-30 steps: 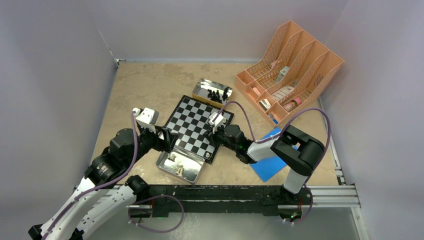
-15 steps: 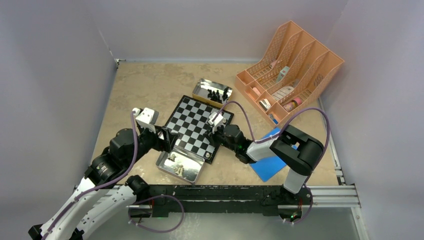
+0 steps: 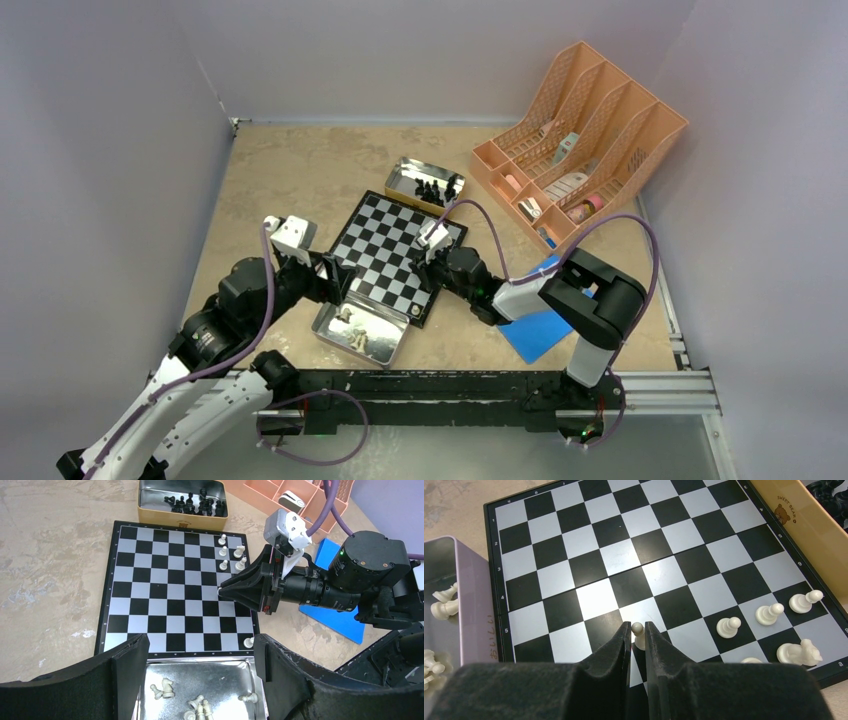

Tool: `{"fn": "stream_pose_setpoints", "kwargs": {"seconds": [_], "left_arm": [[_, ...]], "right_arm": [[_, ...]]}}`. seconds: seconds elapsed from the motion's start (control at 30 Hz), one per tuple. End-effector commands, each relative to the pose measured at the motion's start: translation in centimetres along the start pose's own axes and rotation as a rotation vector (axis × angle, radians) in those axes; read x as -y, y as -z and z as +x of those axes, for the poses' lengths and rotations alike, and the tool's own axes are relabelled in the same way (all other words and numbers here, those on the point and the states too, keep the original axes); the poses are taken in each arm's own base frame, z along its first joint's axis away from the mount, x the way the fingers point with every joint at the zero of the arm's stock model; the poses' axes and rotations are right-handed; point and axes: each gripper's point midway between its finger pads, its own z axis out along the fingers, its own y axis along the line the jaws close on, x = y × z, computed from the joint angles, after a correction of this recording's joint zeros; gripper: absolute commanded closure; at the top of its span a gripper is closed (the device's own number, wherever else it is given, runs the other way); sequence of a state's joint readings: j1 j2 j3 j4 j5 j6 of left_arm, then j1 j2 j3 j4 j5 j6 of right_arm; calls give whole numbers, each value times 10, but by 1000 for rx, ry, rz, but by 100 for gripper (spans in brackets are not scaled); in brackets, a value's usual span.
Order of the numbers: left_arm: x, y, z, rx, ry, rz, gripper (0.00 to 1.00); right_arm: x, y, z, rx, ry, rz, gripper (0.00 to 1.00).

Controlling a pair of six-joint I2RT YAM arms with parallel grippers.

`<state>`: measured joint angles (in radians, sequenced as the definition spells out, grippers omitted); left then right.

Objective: Set up the chess pieces on the board
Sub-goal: Place the chess piece on the chessboard, then move the chess piece to the chessboard.

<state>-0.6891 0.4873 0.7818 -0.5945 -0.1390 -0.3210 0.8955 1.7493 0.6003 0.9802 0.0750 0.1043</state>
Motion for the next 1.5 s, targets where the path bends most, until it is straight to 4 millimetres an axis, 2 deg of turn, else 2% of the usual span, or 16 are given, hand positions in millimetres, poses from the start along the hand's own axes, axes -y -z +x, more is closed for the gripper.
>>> {"fn": "stream_pose_setpoints", "kwargs": {"seconds": [0.0, 0.17, 0.37, 0.53, 0.97, 1.2, 1.47], "left_arm": [[1, 5, -18, 56, -1, 0, 24], [1, 5, -18, 56, -1, -1, 23], [1, 6, -18, 59, 0, 0, 24], [1, 6, -19, 59, -1, 0, 23], [1, 8, -19, 67, 1, 4, 23], [1, 6, -18, 59, -3, 4, 24], [1, 5, -18, 58, -4, 0, 23]], "right_arm": [[2, -5, -24, 66, 0, 14, 81], [-4, -4, -32, 74, 6, -18, 81], [0, -3, -28, 48, 12, 1, 79], [0, -3, -34, 18, 50, 0, 77], [8, -13, -38, -98, 89, 52, 72], [10, -17, -30, -144, 107, 55, 69], [11, -19, -25, -164, 123, 57, 72]]}}
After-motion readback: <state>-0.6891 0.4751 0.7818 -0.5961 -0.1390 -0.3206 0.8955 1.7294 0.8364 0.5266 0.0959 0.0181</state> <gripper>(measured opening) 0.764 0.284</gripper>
